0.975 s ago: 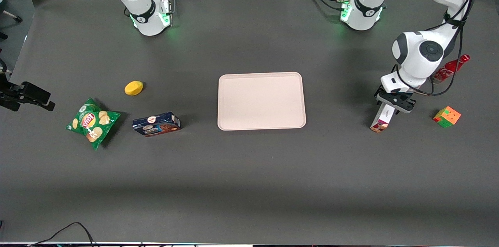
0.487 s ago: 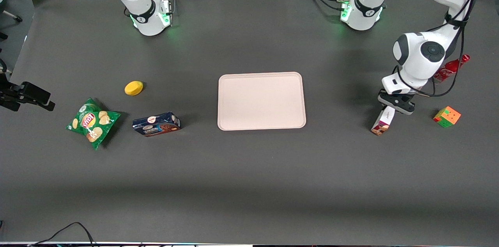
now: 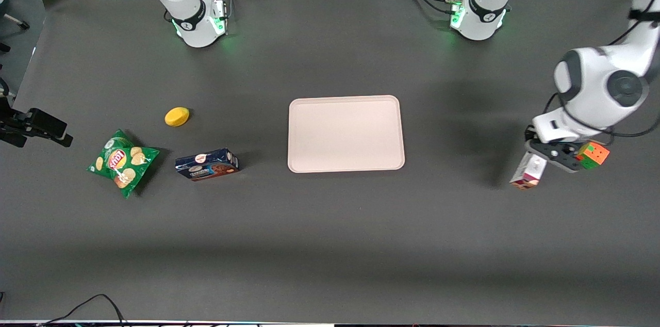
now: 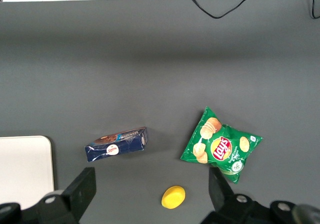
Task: Place red cookie box on tray
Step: 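Carry the upright cookie box with the left gripper over the white tray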
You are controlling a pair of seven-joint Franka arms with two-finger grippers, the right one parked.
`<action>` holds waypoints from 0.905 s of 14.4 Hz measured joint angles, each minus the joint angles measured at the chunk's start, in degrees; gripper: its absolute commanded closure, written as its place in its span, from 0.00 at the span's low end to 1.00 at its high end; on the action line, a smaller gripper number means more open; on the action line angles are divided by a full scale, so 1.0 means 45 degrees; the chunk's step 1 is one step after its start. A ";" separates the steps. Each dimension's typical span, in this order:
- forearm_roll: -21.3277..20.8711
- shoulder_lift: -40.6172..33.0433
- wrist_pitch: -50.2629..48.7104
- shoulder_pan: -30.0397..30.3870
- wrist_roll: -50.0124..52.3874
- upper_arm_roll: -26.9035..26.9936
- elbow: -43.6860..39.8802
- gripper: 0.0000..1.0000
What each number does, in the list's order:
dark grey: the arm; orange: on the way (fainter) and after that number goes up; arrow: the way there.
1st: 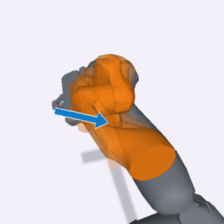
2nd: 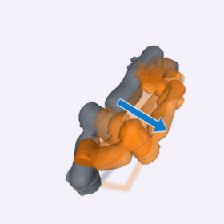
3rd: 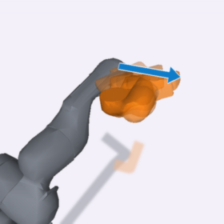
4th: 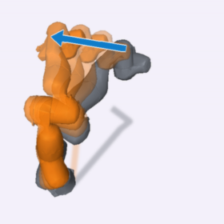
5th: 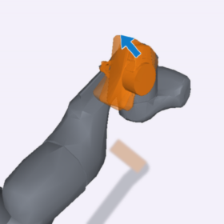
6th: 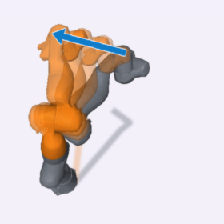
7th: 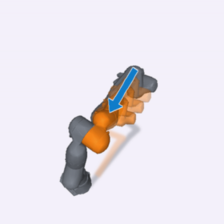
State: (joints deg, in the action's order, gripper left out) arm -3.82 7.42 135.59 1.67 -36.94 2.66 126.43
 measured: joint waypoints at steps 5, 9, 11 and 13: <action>-0.0235 -0.1833 -0.5205 -0.0007 0.0615 -0.0189 -0.2661 1.00; -0.0253 -0.2593 -0.8777 -0.0015 0.2102 -0.0870 -0.4577 1.00; -0.0253 -0.2664 -0.9938 -0.0023 0.4640 -0.1837 -0.5135 1.00; -0.0236 -0.2663 -1.0585 -0.0068 0.7352 -0.3225 -0.5458 1.00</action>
State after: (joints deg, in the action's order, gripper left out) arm -4.89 -4.56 87.96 1.36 -3.85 -11.85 101.87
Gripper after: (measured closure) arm 0.718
